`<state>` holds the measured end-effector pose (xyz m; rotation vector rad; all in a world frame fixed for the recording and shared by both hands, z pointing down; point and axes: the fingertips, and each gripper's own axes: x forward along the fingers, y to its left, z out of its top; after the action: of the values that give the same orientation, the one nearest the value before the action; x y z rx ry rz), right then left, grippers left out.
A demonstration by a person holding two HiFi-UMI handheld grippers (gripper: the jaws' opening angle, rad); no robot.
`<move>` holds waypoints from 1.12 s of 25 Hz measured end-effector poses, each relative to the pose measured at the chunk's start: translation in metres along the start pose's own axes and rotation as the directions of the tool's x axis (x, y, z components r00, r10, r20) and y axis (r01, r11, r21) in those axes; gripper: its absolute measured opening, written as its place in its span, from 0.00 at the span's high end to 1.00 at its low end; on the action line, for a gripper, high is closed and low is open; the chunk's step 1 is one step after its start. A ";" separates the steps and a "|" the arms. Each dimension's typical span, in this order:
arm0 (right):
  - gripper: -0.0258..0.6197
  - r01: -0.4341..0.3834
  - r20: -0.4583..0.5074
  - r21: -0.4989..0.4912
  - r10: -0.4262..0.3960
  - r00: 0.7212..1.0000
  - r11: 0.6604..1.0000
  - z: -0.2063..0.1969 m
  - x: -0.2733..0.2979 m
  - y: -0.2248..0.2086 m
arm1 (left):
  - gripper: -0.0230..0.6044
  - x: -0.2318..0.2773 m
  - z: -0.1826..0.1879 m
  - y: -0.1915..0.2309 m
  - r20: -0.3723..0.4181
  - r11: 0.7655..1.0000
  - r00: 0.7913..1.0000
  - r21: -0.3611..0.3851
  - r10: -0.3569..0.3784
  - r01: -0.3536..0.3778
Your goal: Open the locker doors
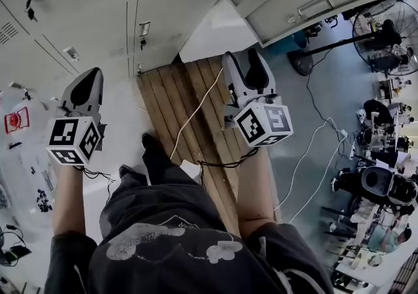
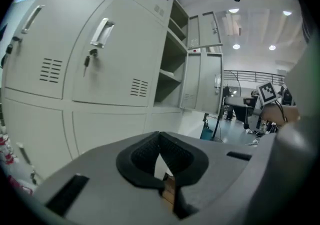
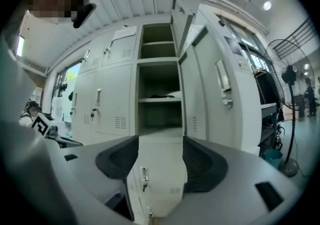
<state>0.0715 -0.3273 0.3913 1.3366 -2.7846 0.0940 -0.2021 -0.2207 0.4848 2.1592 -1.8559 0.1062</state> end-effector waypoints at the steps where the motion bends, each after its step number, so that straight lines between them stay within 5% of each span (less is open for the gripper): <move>1: 0.53 -0.017 -0.026 -0.009 0.017 1.000 1.000 -0.008 0.003 0.011 | 0.95 -0.005 -0.009 0.009 -0.006 1.000 1.000 -0.008 0.018 -0.018; 9: 0.53 -0.103 -0.163 0.019 0.104 0.981 0.995 -0.088 0.041 0.059 | 0.95 -0.006 -0.060 0.045 -0.061 0.995 0.994 -0.048 0.090 -0.093; 28: 0.53 -0.261 -0.256 0.120 0.284 0.924 0.958 -0.265 0.192 0.114 | 0.95 0.047 -0.181 0.096 -0.190 0.970 0.963 -0.113 0.193 -0.217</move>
<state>-0.1324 -0.3848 0.6658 0.8598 -2.7318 0.3790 -0.2638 -0.2297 0.6857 1.8028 -1.9199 0.2060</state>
